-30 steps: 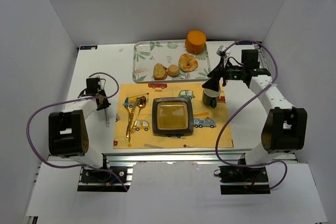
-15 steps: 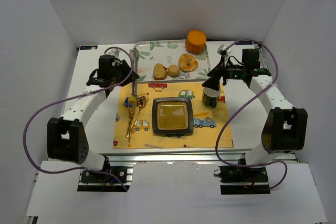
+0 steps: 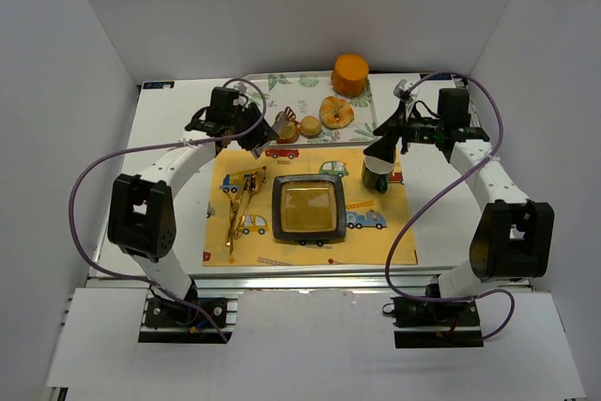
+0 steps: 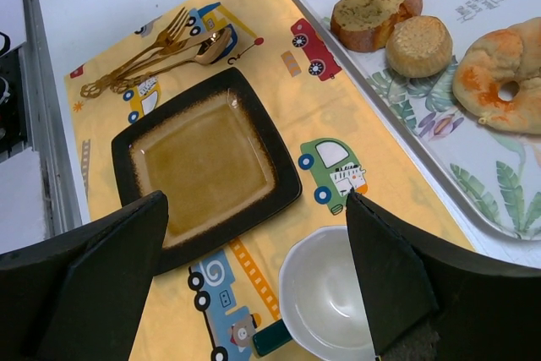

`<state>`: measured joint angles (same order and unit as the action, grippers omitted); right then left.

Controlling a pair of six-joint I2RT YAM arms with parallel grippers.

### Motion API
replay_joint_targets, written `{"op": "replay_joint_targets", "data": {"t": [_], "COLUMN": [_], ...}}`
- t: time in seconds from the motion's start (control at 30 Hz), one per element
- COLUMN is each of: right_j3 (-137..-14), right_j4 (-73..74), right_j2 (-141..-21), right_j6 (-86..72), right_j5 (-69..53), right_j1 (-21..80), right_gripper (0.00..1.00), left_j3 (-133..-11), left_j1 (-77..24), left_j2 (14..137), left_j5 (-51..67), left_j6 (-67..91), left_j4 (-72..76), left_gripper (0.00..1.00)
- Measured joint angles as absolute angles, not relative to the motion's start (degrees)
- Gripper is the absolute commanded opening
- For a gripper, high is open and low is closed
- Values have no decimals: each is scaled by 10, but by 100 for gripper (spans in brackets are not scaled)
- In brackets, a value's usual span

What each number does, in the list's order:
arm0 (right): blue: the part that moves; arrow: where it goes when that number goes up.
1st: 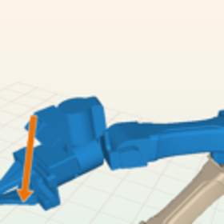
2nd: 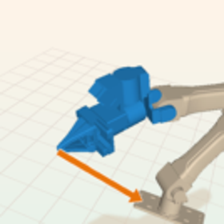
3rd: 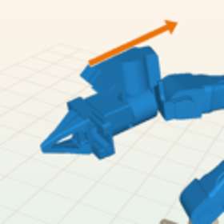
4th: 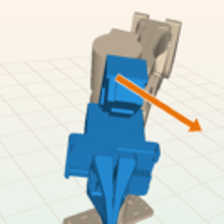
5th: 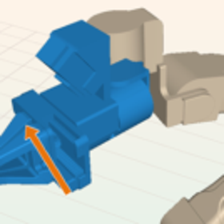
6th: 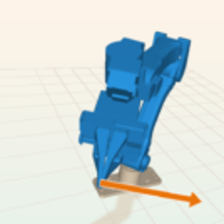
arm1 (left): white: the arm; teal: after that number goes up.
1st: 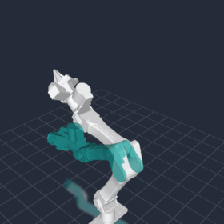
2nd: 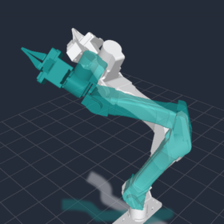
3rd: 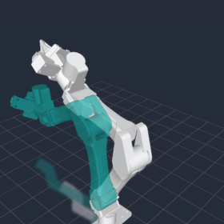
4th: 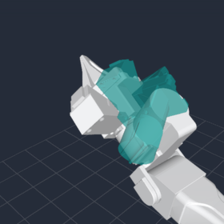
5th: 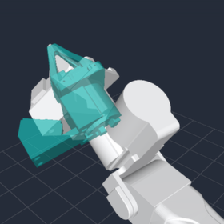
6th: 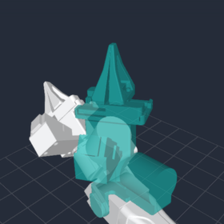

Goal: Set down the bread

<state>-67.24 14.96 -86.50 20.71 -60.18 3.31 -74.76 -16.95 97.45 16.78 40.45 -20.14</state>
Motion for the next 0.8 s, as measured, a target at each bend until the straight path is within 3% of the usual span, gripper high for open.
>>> {"op": "replay_joint_targets", "data": {"t": [0.8], "right_j3": [-656], "right_j4": [132], "right_j2": [-859], "right_j6": [198], "right_j5": [-609], "right_j1": [18], "right_gripper": [89], "left_j3": [-872], "left_j1": [-206], "left_j2": [1089], "left_j5": [169], "left_j6": [396], "left_j4": [-258], "left_gripper": [50]}}
